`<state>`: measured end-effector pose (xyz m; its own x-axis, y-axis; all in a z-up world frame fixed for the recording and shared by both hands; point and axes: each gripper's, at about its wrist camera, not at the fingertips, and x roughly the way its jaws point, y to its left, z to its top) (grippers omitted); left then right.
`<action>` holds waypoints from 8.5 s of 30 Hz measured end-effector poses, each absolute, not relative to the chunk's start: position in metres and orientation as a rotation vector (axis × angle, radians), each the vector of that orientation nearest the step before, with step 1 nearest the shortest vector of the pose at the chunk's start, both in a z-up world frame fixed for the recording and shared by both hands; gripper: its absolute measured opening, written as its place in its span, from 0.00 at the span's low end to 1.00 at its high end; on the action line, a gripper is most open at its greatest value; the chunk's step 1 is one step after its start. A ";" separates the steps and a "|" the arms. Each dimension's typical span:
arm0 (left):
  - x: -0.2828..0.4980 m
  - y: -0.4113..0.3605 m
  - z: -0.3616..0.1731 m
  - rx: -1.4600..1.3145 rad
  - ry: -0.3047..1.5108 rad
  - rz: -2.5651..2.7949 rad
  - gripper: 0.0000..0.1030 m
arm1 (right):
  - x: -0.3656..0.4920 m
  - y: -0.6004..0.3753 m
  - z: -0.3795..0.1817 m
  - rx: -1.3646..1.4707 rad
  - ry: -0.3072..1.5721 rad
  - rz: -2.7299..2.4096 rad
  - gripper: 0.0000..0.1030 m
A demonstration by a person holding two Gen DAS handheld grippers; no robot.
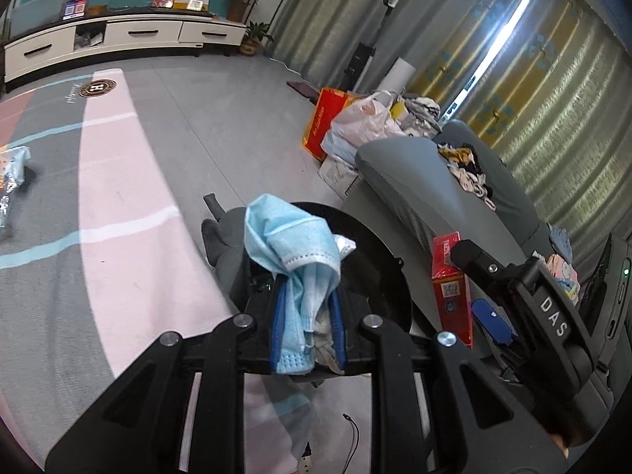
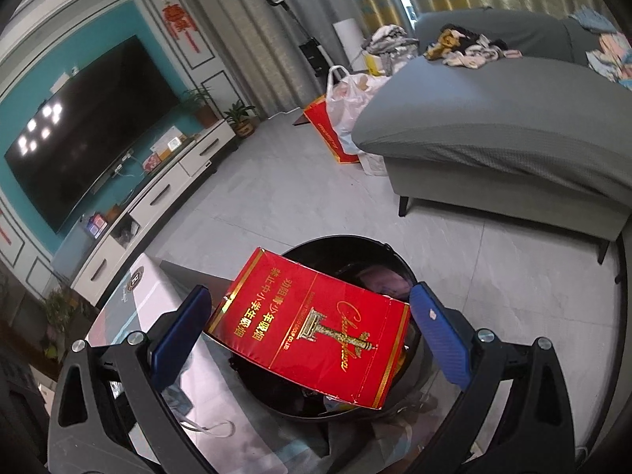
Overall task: Collect trash
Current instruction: 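Carry the face mask and red box in both grippers over the bin, then open both grippers to drop the mask and red box into the bin, then grasp the pink bag with the left gripper while the right grasps the clear snack bag, then carry the pink bag and clear snack bag to the bin and release both, then grasp the white medicine box with the left gripper while the right grasps the white plastic bag, then carry the medicine box and white bag over the bin and release both, then grasp the red chip bag with the left gripper while the right grasps the blue mesh cloth, then carry the red chip bag and blue cloth over the bin and release both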
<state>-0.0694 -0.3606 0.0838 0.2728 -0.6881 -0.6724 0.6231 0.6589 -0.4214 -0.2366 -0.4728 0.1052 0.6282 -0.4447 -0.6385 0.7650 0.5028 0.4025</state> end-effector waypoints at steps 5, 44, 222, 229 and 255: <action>-0.071 -0.376 0.075 -0.044 0.966 -0.887 0.20 | -0.238 -0.477 0.100 0.756 0.497 -0.753 0.96; 0.022 -0.106 0.114 -0.111 0.742 -0.268 0.97 | -0.095 -0.367 0.135 0.518 0.669 -0.327 0.97; 0.281 0.027 0.026 -0.244 0.972 -0.238 0.97 | 0.166 -0.070 0.017 -0.236 1.005 0.461 0.85; 0.284 0.001 0.007 -0.135 0.990 -0.155 0.66 | 0.163 -0.077 0.013 -0.110 1.021 0.538 0.38; 0.088 -0.054 0.176 -0.188 0.679 -0.274 0.31 | 0.040 -0.219 0.176 0.243 0.731 0.209 0.06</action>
